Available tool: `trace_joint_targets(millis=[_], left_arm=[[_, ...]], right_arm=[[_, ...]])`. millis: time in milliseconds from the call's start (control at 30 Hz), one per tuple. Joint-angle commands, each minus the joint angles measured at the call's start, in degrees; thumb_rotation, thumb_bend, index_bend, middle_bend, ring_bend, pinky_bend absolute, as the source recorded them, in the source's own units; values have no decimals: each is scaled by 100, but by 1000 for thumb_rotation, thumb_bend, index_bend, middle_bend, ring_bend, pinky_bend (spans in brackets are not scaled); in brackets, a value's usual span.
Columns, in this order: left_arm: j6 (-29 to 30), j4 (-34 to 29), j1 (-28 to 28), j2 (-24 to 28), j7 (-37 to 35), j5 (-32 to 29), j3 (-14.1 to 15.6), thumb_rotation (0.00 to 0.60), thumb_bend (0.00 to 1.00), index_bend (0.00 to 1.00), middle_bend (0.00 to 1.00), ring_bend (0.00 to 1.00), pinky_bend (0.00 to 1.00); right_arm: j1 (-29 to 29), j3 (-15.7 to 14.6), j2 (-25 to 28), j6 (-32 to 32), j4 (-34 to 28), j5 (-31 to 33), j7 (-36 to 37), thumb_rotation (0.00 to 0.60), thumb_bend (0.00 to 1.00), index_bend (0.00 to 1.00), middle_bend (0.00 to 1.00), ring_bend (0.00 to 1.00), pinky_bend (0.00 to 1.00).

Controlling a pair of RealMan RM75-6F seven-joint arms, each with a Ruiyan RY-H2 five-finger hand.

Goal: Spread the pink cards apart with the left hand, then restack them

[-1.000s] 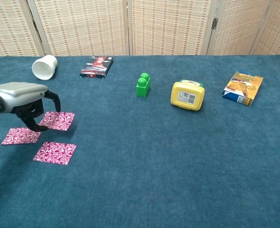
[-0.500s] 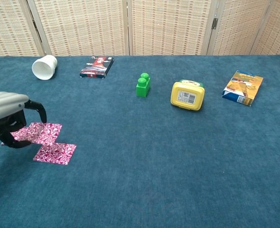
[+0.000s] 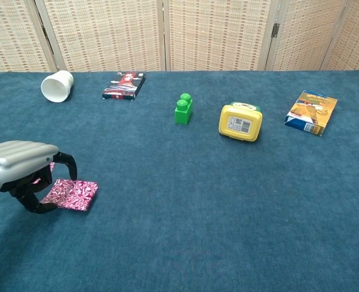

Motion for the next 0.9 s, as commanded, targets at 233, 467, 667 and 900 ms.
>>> trace_joint_targets(millis=[233, 467, 667, 900], left_arm=[[48, 123, -46, -225, 158, -167, -105, 600, 315, 350, 936, 893, 1000], [111, 206, -25, -241, 184, -178, -132, 600, 315, 350, 936, 893, 1000], [99, 224, -2, -237, 203, -223, -113, 600, 316, 350, 936, 893, 1000], [80, 202, 4, -240, 228, -266, -114, 600, 315, 346, 936, 893, 1000]], right_arm=[[-24, -9, 0, 1, 32, 36, 37, 600, 332, 52, 241, 114, 137], [-22, -12, -2, -12, 45, 43, 49, 600, 331, 53, 241, 114, 137], [-10, -13, -13, -23, 44, 31, 38, 600, 331, 53, 241, 114, 137], [-34, -17, -7, 3, 41, 43, 39, 600, 331, 53, 245, 115, 137]])
